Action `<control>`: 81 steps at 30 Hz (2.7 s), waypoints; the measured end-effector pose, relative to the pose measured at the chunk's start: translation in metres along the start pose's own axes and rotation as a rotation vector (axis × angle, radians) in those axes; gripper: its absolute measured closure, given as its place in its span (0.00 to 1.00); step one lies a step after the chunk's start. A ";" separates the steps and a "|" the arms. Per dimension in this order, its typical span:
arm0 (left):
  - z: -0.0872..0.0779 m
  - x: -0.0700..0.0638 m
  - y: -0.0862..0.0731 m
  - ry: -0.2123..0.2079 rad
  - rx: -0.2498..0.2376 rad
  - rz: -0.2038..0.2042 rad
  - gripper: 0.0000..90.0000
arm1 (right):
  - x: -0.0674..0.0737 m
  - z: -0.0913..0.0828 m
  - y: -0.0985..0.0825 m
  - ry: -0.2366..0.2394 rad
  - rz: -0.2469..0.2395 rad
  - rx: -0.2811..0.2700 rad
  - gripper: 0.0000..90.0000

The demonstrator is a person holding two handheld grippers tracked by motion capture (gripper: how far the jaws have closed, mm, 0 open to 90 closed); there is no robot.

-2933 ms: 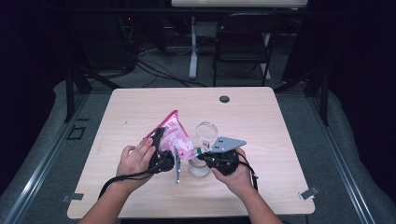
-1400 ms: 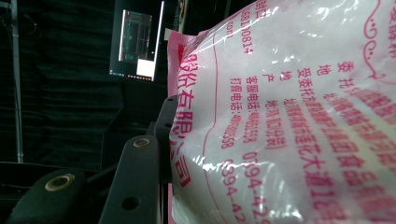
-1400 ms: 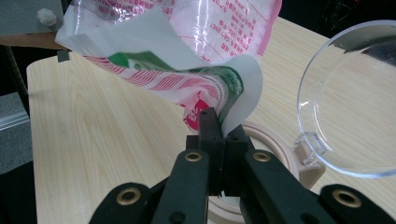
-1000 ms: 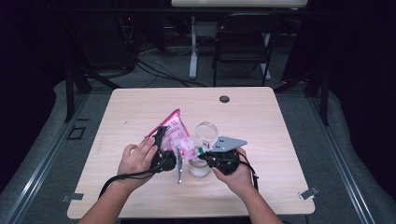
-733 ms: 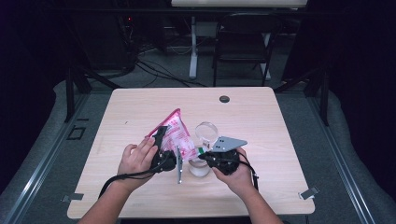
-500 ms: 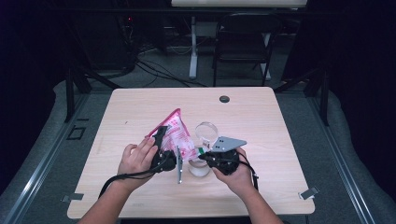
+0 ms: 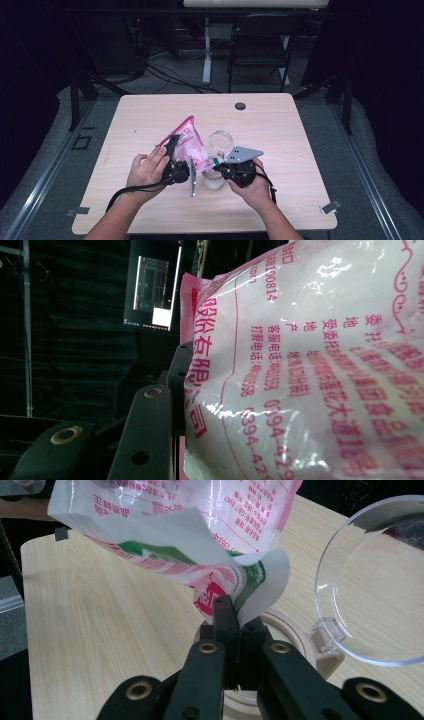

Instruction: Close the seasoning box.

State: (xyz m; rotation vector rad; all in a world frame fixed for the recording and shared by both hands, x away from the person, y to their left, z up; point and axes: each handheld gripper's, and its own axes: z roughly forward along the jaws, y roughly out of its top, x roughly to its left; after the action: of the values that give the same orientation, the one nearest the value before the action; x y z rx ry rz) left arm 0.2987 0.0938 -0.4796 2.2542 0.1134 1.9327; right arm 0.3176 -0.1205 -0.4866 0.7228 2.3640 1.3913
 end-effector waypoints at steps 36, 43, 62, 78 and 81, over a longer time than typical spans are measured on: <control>-0.001 0.001 0.002 0.008 -0.014 -0.005 0.71 | -0.001 0.000 -0.001 -0.002 0.003 0.002 1.00; -0.001 0.002 0.002 0.011 -0.015 -0.004 0.71 | -0.001 0.000 -0.001 -0.001 0.002 0.004 1.00; -0.002 0.004 0.005 0.030 -0.026 -0.004 0.71 | -0.002 0.000 -0.001 -0.012 0.001 0.014 1.00; -0.002 0.004 0.006 0.023 -0.020 -0.003 0.71 | -0.003 0.000 -0.001 -0.017 -0.001 0.020 1.00; -0.002 0.004 0.006 0.026 -0.023 0.000 0.71 | -0.003 0.000 -0.002 -0.017 0.002 0.017 1.00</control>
State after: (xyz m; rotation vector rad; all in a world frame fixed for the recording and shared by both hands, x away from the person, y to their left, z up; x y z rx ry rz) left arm 0.2968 0.0885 -0.4747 2.2155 0.0936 1.9530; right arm 0.3196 -0.1226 -0.4881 0.7384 2.3657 1.3622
